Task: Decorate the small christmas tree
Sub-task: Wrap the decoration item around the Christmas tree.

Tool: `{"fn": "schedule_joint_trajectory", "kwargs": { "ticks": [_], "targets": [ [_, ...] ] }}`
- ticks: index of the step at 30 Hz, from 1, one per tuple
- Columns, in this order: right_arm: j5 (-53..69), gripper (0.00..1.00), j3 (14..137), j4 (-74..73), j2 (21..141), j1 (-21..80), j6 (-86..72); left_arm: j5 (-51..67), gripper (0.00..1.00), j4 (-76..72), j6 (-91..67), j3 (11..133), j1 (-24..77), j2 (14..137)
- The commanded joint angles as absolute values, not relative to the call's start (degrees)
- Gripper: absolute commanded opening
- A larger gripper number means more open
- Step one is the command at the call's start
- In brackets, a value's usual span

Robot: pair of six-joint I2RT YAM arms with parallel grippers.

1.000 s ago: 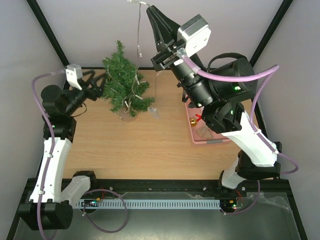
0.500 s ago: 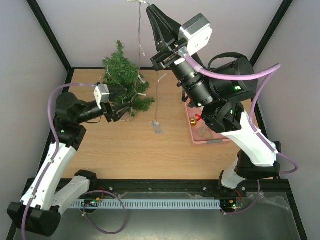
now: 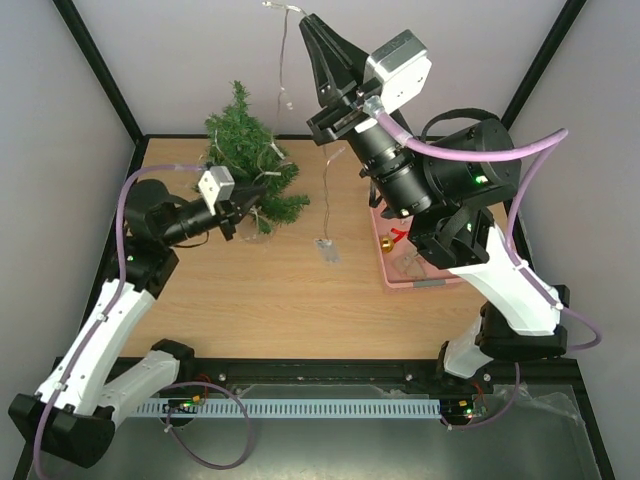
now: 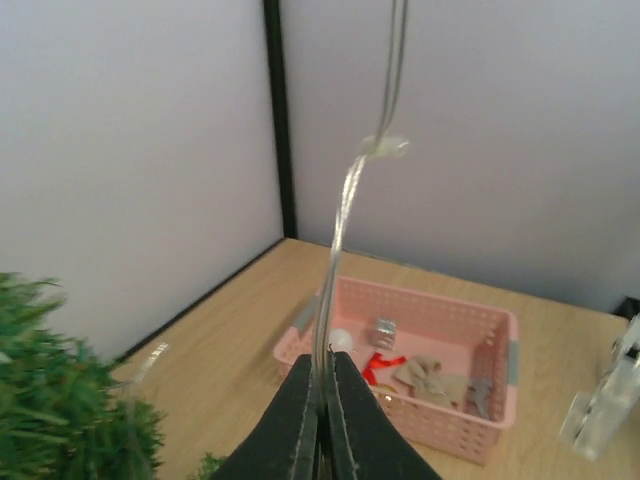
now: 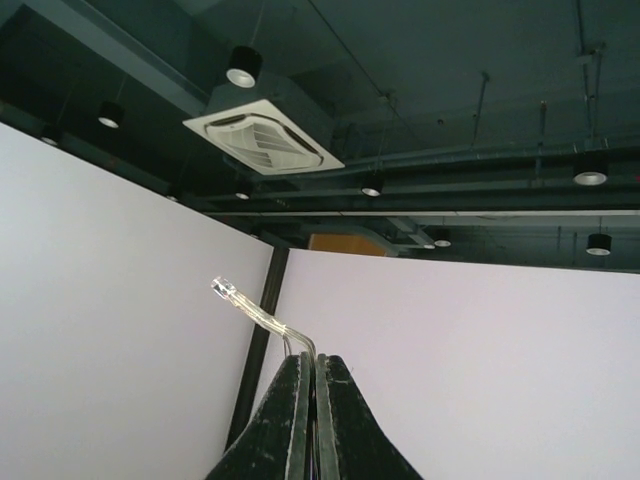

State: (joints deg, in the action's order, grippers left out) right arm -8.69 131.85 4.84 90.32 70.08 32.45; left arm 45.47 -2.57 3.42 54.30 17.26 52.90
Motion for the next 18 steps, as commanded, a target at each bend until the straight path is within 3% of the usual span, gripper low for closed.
{"fn": "schedule_joint_trajectory", "kwargs": {
  "ticks": [1, 10, 18],
  "targets": [
    [-13.7, 0.02, 128.8, 7.6, 87.6, 70.0, 36.2, 32.2, 0.03, -2.9, 4.3, 57.3, 17.4, 48.3],
    [-22.1, 0.02, 123.9, 14.7, 87.8, 69.9, 43.5, 3.9, 0.02, -8.8, 9.7, 62.7, 17.4, 46.1],
    [-26.6, 0.02, 129.9, 17.7, 94.7, 64.9, 44.5, -10.5, 0.03, -19.4, 14.9, 74.9, 17.0, 58.5]
  ]
}}
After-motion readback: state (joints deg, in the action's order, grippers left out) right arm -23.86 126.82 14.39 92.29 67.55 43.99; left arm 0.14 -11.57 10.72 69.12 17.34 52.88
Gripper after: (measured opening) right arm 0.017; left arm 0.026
